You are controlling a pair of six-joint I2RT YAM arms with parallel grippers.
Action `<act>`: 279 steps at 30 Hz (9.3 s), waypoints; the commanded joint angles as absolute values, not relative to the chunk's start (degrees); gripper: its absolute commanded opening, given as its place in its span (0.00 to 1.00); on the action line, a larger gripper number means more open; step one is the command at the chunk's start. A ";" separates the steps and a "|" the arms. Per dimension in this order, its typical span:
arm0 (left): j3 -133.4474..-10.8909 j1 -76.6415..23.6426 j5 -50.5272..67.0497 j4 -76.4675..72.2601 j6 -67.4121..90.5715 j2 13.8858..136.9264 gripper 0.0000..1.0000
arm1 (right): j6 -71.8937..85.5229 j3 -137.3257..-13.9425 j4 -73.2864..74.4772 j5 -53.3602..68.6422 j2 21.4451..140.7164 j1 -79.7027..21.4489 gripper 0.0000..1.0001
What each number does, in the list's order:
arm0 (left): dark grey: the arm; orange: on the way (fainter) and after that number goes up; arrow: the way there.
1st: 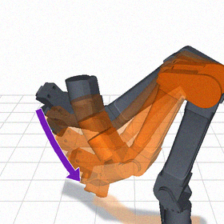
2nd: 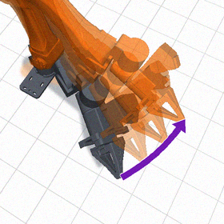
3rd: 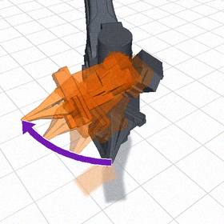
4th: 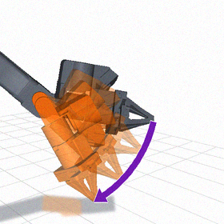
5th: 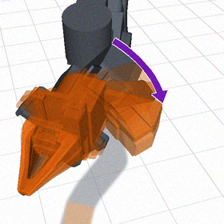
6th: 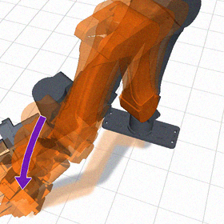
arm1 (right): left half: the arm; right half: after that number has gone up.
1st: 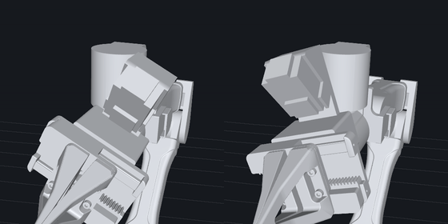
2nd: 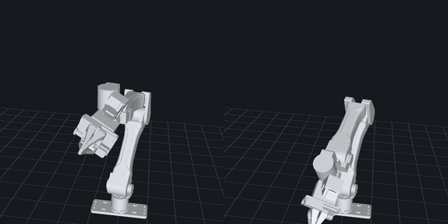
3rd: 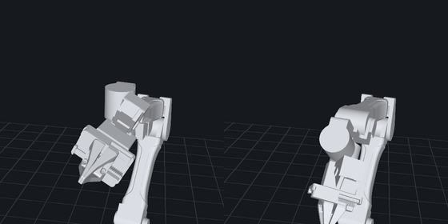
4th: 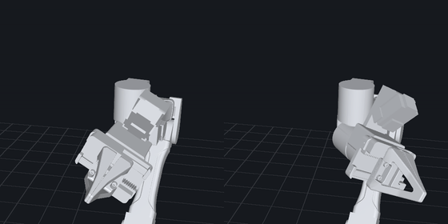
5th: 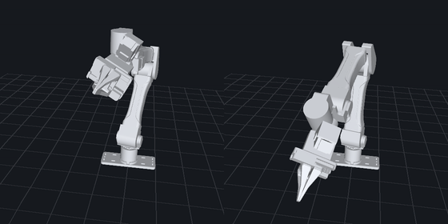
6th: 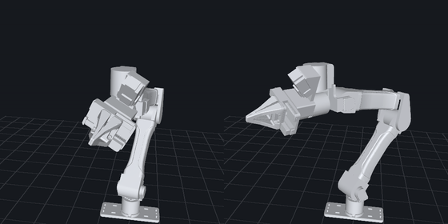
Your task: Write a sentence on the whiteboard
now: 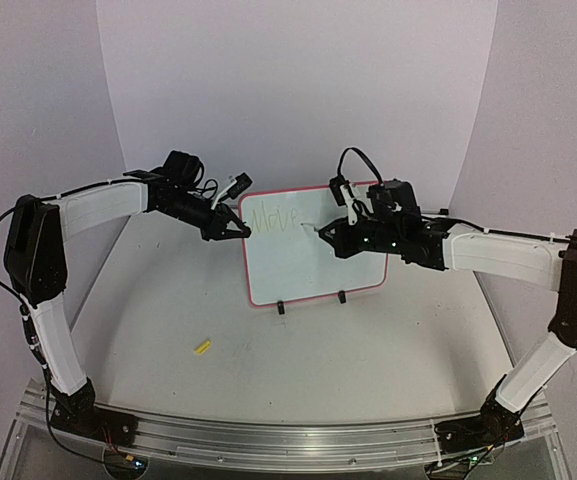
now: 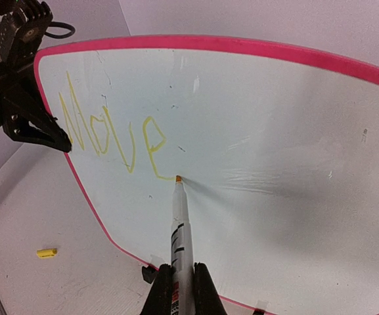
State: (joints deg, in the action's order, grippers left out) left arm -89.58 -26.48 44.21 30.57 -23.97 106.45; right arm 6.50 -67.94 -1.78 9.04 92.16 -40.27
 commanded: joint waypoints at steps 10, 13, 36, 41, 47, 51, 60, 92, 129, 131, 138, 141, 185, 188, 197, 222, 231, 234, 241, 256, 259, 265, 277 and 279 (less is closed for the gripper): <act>-89.46 -26.72 35.70 32.96 -27.61 106.25 0.00 | 7.48 -66.20 -4.22 9.10 87.39 -39.57 0.00; -89.37 -26.72 35.60 32.88 -27.64 106.13 0.00 | 7.64 -64.80 -4.01 9.67 85.24 -39.39 0.00; -89.26 -26.90 35.41 32.78 -27.69 106.51 0.00 | 5.10 -67.90 -3.96 6.75 86.98 -38.14 0.00; -89.25 -26.98 35.33 32.81 -27.76 106.67 0.00 | 4.92 -68.89 -3.96 6.33 87.99 -38.15 0.00; -89.38 -26.98 35.25 32.78 -27.78 106.69 0.00 | 5.38 -68.79 -3.94 5.18 88.76 -38.15 0.00; -89.34 -26.98 35.25 32.79 -27.78 106.69 0.00 | 6.10 -67.72 -3.91 4.21 88.54 -38.15 0.00; -89.40 -26.98 35.24 32.81 -27.87 106.60 0.00 | 8.32 -63.59 -3.87 2.52 87.54 -38.15 0.00; -89.37 -27.02 35.24 33.00 -27.91 106.47 0.00 | 5.81 -66.92 -3.62 0.00 86.96 -38.15 0.00; -89.35 -27.07 35.33 33.05 -27.96 106.26 0.00 | 4.18 -69.46 -3.08 -3.69 87.29 -38.07 0.00; -89.35 -27.07 35.42 33.08 -27.98 106.26 0.00 | 4.07 -69.69 -2.79 -3.61 87.58 -38.07 0.00; -89.38 -27.07 35.33 32.97 -27.96 106.33 0.00 | 5.02 -68.24 -2.68 -2.62 86.39 -38.09 0.00; -89.36 -27.07 35.26 32.99 -28.00 106.33 0.00 | 5.52 -66.61 -2.67 -1.32 84.08 -38.06 0.00; -89.32 -27.07 35.10 32.89 -27.86 107.00 0.00 | 6.77 -66.65 -3.87 -2.44 87.14 -38.06 0.00; -89.38 -27.08 35.08 32.95 -27.93 107.05 0.00 | 7.22 -66.09 -3.88 -2.91 87.24 -38.10 0.00; -89.45 -27.11 34.99 32.97 -27.90 107.03 0.00 | 9.04 -62.97 -3.88 -3.45 86.84 -38.09 0.00; -89.43 -27.07 35.13 32.99 -27.82 106.69 0.00 | 10.26 -60.63 -3.99 -0.48 80.34 -38.12 0.00; -89.52 -27.16 35.18 33.09 -27.78 106.95 0.00 | 8.22 -63.34 -3.96 -1.30 82.01 -38.16 0.00; -89.44 -27.20 35.23 33.09 -27.78 106.96 0.00 | 7.71 -64.76 -3.96 -1.15 83.40 -38.15 0.00; -89.46 -27.25 35.07 32.97 -27.86 106.96 0.00 | 7.38 -66.27 -4.04 -0.95 85.22 -38.21 0.00; -89.35 -27.26 35.02 32.96 -27.86 107.23 0.00 | 6.76 -67.08 -4.10 -1.05 86.45 -38.15 0.00; -89.38 -27.25 34.99 32.96 -27.99 107.31 0.00 | 6.66 -67.22 -4.08 -1.08 86.57 -38.14 0.00; -89.38 -27.24 35.06 32.95 -27.95 107.40 0.00 | 6.47 -67.32 -4.05 -1.61 86.93 -38.15 0.00; -89.36 -27.24 35.02 32.97 -27.99 107.49 0.00 | 6.38 -67.68 -4.04 -3.08 87.53 -38.16 0.00; -89.36 -27.23 34.99 32.98 -27.95 107.49 0.00 | 6.26 -67.76 -4.05 -3.08 87.51 -38.15 0.00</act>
State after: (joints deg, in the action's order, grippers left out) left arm -89.58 -27.07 42.82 31.44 -23.79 106.15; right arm 6.98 -65.24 -2.94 -1.15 86.59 -38.28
